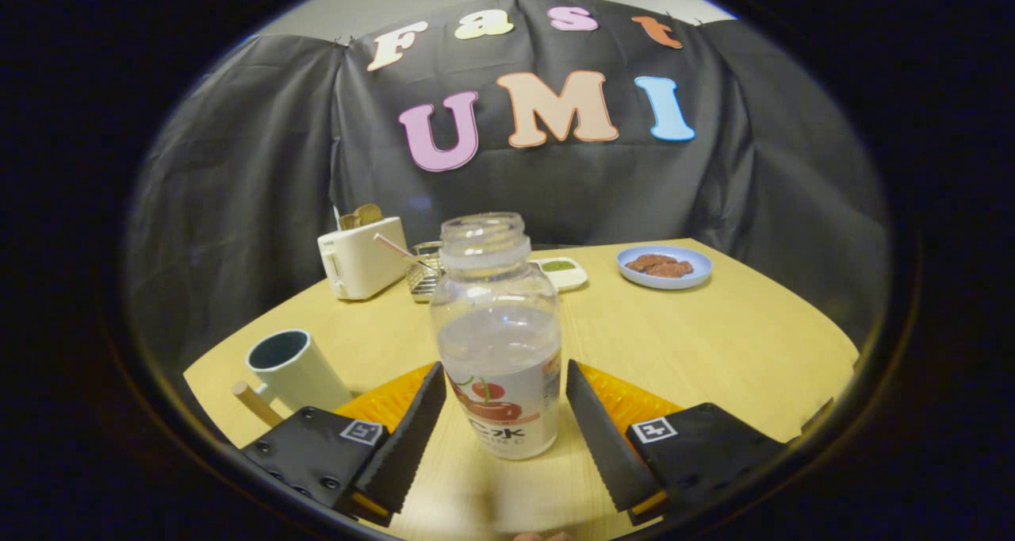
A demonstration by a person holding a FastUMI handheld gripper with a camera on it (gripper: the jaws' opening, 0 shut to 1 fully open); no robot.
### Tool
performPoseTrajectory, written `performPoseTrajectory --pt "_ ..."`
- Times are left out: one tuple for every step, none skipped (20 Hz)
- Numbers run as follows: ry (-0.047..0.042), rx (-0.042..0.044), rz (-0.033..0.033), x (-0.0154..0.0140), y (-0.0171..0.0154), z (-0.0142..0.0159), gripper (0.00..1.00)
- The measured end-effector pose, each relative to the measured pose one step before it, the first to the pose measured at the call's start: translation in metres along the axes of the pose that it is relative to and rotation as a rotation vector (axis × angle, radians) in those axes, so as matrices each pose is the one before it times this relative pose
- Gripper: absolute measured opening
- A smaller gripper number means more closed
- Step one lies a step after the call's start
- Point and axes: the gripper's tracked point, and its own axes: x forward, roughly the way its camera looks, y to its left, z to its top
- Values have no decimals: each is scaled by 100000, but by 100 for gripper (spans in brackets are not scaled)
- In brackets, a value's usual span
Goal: Take the bottle from table, then pour the juice into the cup, finally place the bottle on the coaster
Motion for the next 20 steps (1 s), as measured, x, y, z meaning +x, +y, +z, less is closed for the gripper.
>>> performPoseTrajectory --pt "-20 -46 -355 242 156 -177 97" --pt "-21 -310 -748 244 1 -160 97" --pt "-20 -326 -1046 231 -93 -167 97" --pt "87 -135 -1040 128 -133 -261 97" --pt "-56 462 -786 205 -73 -94 97" --pt "-316 940 -705 182 -37 1 97" --pt "-466 1007 -835 152 -162 116 97" --pt "-788 916 0 109 139 176 97" --pt "-1278 697 -12 179 52 364 94" --pt "-289 275 -836 -88 -123 157 90" --pt "1158 221 -258 319 -48 -172 87" --pt "709 -847 -1358 25 -22 -44 84" --pt "1673 -1350 -1487 -31 -244 -30 83" --pt "1095 -1117 -1952 8 -378 47 82" --pt "1994 -572 249 32 284 -83 81" --pt "1854 -551 -403 -76 138 -78 80" --pt "1368 -962 230 -175 73 79 79" --pt "446 -838 723 -277 291 487 78" --pt "169 -619 1087 -369 289 523 78" --pt "52 -1091 1577 -243 328 466 78"
